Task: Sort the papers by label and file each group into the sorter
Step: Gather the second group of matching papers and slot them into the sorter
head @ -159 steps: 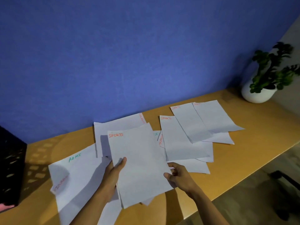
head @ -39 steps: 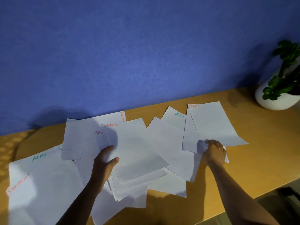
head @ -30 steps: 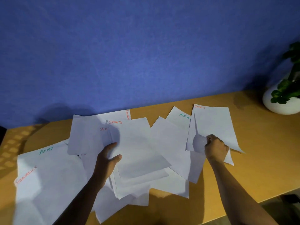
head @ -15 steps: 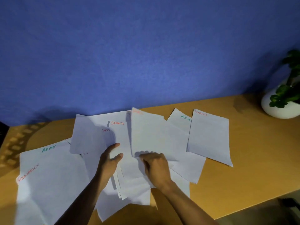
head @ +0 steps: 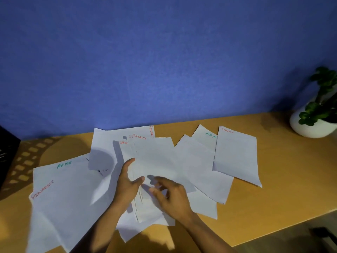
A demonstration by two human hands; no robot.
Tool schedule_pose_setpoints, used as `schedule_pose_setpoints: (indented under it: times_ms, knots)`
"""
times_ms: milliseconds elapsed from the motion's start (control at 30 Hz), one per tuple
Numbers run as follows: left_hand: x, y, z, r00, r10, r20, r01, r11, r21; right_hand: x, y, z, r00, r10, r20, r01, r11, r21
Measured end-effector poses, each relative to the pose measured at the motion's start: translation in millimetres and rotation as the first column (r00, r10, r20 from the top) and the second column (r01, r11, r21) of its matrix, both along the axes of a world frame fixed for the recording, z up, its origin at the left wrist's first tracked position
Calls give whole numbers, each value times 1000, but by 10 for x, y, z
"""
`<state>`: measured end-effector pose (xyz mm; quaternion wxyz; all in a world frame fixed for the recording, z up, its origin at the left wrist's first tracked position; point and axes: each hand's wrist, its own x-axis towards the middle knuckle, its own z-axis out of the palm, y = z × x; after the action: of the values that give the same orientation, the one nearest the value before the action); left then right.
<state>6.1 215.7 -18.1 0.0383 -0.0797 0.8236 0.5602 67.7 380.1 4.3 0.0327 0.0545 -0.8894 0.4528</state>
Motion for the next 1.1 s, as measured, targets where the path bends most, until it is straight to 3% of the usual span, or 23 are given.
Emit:
schedule_pose_setpoints:
  times_ms: [100, 233, 300, 400, 500, 633, 700, 800, 900, 1100]
  knots:
    - [38, -229, 78, 997, -53, -47, 55, 997, 55, -54, 111, 1, 956, -288, -60, 285, 957, -61]
    - [122, -618, 213, 985, -166, -55, 168, 985, 29, -216, 272, -30, 828, -510, 236, 543, 834, -102]
    - [177, -817, 295, 974, -212, -73, 212, 977, -17, -223, 302, -27, 746, -459, 482, 582, 802, -136]
    - [285, -1078, 395, 959, -254, -128, 243, 965, -94, -126, 253, -47, 701, -78, 709, 527, 727, -441]
    - [373, -1194, 447, 959, -239, -153, 228, 970, -83, -1, 127, -151, 751, 161, 640, 422, 628, -654]
    - [475, -1357, 437, 961, -170, -218, 171, 985, -16, 129, -242, -151, 800, 150, 581, 430, 532, -729]
    - [499, -1458, 388, 976, -131, -176, 141, 989, 44, 178, -367, -157, 819, 130, 559, 427, 513, -745]
    - [536, -1619, 335, 986, -78, -150, 83, 996, 31, 234, -476, -140, 847, 84, 525, 413, 518, -749]
    - [575, -1757, 339, 990, -60, -128, 72, 993, 93, 276, -548, -99, 858, 7, 514, 410, 592, -693]
    - [586, -1842, 364, 994, 11, -109, 7, 986, 168, 293, -653, -35, 867, 11, 499, 376, 642, -668]
